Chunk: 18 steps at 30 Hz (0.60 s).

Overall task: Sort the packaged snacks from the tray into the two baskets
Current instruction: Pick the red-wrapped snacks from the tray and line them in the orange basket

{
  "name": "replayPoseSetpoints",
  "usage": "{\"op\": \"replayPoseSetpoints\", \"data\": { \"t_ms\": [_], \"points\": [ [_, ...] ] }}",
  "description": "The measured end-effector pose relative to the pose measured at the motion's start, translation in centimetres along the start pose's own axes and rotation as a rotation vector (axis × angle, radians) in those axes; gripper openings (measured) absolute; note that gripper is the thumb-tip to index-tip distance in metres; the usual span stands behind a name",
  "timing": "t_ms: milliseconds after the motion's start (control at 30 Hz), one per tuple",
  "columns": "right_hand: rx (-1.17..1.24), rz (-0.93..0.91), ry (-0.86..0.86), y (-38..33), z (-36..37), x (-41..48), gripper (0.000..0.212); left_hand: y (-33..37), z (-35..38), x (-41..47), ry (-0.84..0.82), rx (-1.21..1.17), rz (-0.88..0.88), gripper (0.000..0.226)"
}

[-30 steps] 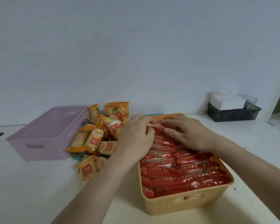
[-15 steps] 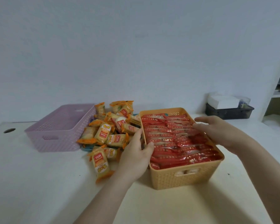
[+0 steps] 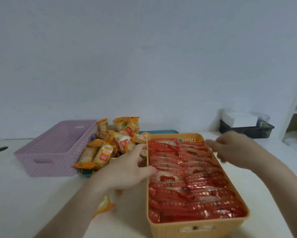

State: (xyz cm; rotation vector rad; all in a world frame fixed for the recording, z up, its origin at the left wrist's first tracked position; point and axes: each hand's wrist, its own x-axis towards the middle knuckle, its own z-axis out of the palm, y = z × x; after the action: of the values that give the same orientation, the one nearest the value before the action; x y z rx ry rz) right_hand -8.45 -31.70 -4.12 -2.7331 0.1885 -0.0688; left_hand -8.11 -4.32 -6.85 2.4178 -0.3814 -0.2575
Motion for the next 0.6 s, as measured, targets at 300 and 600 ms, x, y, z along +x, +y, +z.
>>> {"op": "replayPoseSetpoints", "data": {
  "t_ms": [300,600],
  "points": [
    [0.039,-0.383,-0.232,-9.9,0.4,11.4,0.031,-4.8,-6.7,9.2,0.237,0.490,-0.051,0.036],
    [-0.351,-0.613,-0.703,-19.7,8.6,17.8,0.073,-9.9,-4.9,14.4,0.202,0.600,0.044,0.039]
  ]
}}
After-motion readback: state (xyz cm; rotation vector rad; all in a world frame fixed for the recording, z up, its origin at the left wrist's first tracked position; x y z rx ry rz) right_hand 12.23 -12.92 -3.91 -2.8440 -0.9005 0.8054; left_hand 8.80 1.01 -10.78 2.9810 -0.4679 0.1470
